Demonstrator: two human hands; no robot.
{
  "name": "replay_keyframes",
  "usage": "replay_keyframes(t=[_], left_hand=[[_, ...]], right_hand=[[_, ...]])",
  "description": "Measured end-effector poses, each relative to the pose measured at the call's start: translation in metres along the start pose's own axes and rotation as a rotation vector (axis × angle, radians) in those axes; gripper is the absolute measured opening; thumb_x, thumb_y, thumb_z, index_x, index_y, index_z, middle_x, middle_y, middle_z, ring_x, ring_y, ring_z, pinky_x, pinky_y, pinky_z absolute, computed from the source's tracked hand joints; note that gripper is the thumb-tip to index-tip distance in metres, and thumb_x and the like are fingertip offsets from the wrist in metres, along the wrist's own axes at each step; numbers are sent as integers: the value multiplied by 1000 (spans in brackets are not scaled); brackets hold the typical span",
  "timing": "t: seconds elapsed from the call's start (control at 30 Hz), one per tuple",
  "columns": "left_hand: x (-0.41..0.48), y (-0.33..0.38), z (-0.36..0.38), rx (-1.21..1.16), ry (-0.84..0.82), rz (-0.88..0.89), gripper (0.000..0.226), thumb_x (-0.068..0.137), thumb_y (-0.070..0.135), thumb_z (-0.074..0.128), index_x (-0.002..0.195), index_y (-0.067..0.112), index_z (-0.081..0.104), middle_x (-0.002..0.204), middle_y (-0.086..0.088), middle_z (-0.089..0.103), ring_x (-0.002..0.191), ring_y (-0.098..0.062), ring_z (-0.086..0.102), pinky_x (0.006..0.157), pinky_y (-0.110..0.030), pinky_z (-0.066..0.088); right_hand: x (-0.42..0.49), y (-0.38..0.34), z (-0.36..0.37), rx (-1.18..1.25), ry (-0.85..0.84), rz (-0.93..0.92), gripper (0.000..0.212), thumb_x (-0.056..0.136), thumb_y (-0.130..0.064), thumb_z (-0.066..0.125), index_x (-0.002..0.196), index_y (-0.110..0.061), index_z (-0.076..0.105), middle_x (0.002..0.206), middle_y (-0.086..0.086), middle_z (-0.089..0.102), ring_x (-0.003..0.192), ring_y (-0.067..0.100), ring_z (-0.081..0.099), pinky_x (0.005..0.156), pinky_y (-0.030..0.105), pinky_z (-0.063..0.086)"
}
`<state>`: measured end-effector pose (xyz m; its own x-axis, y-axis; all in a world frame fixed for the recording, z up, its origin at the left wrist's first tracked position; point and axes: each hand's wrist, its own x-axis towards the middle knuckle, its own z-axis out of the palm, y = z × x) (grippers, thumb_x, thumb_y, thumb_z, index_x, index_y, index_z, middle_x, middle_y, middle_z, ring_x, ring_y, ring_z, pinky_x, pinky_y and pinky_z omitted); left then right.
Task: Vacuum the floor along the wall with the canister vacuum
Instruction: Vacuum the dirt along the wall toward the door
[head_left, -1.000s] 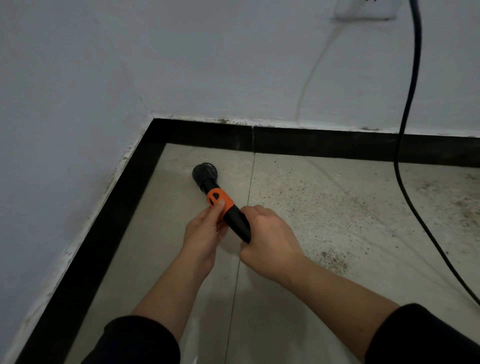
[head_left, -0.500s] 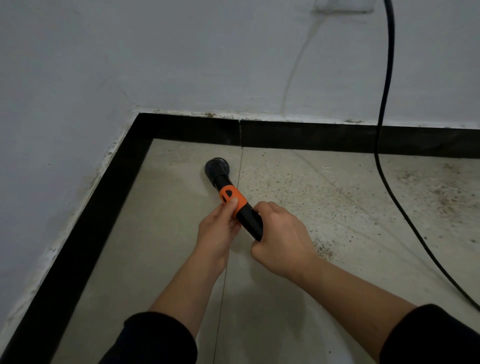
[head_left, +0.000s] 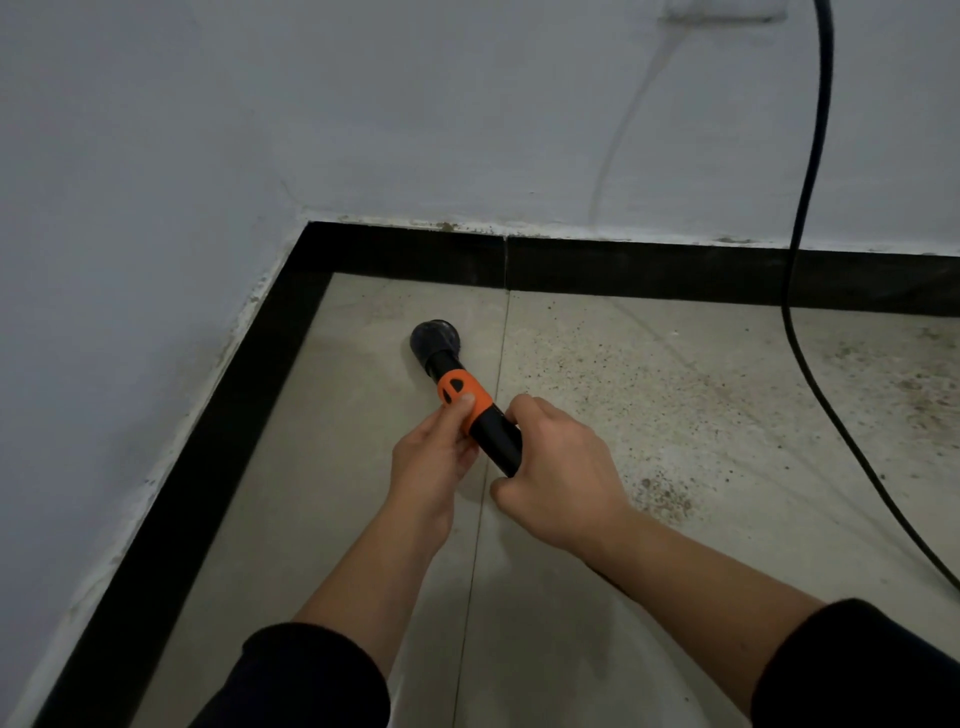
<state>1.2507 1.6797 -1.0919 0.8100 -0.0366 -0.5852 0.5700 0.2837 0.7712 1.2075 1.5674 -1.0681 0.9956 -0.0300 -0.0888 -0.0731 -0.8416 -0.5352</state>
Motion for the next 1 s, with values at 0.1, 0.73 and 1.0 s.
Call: replay_keyframes(t=[0.1, 0.73, 1.0], left_hand=[[2, 5, -12, -13, 38, 4, 25, 91, 24, 66, 111, 10, 67, 104, -7, 73, 97, -12, 69, 84, -20, 52], [3, 19, -51, -43, 462, 75, 11, 83, 22, 72, 81, 14, 65, 95, -11, 69, 92, -19, 66, 78, -26, 53], [-11, 11, -35, -12, 518, 58, 15, 80, 22, 68, 75, 10, 60, 74, -5, 56, 68, -17, 53, 58, -25, 43]], right_hand=[[4, -10, 6, 11, -17, -25, 30, 70, -14, 62, 88, -21, 38, 81, -6, 44, 69, 15, 41, 51, 22, 25], [20, -49, 32, 144, -202, -105, 37, 75, -5, 60, 110, -13, 52, 99, 3, 55, 82, 21, 49, 66, 28, 39], [7, -35, 21, 182, -233, -84, 40, 72, -3, 58, 110, -14, 56, 95, 3, 58, 82, 24, 55, 65, 30, 45]])
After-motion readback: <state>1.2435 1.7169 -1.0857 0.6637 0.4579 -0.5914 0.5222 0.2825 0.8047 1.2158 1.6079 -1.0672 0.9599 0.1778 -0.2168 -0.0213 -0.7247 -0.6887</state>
